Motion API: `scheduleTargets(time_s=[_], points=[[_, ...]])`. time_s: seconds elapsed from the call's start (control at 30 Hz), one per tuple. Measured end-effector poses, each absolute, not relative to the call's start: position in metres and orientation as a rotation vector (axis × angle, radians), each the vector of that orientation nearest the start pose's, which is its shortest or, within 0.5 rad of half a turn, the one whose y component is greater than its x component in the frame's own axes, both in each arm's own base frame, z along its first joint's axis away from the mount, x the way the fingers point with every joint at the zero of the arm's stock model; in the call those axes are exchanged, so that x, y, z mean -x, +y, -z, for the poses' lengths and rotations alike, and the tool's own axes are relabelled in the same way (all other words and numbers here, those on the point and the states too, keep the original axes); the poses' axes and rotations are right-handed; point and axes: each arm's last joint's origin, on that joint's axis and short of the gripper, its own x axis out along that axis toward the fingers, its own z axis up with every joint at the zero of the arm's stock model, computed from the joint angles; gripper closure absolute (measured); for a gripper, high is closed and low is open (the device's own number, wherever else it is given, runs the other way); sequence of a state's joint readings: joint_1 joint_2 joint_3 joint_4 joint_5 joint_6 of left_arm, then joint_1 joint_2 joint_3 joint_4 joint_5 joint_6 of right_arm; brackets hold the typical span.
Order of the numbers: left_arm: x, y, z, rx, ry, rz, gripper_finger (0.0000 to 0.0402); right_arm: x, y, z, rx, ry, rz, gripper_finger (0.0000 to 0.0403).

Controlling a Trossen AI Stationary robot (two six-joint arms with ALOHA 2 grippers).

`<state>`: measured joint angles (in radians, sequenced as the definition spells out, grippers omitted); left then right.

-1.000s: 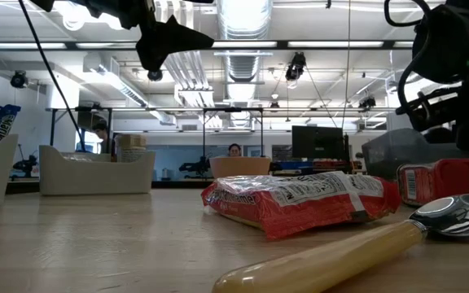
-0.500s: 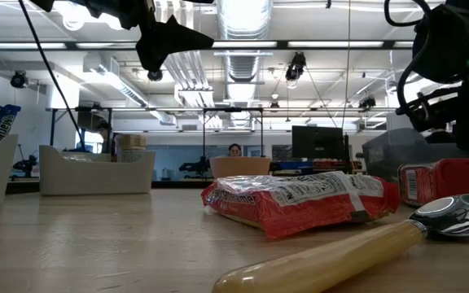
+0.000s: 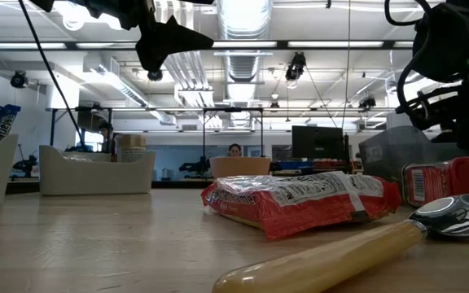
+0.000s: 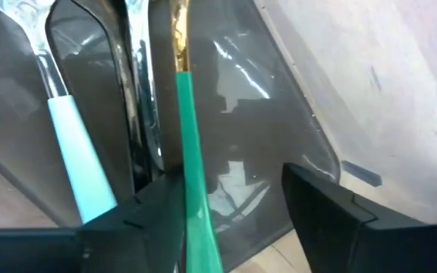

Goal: Pick & Place Food Item
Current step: Put the green spoon into the black bin, then put the pink noodle pack into the bottom gray bin

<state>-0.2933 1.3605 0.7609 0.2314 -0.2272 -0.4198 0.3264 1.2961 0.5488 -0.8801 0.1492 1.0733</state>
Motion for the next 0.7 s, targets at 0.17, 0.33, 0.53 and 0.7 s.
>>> scheduleTargets(time_s=[0.17,0.33,0.53,0.7], points=[[-0.280,-0.078,-0.238,0.320,0.363,-0.010,0.0110,-0.156,0.048,-0.140,-0.449,1.441,0.696,0.0161],[-0.280,-0.078,-0.238,0.320,0.364,-0.010,0.0110,-0.159,0.050,-0.154,-0.439,1.468,0.712,0.0153],[-0.280,-0.078,-0.238,0.319,0.367,-0.011,0.0110,-0.172,0.052,-0.178,-0.394,1.414,0.696,0.0152],[-0.280,-0.078,-0.238,0.318,0.371,-0.012,0.0110,-0.174,0.052,-0.190,-0.369,1.419,0.712,0.0152]])
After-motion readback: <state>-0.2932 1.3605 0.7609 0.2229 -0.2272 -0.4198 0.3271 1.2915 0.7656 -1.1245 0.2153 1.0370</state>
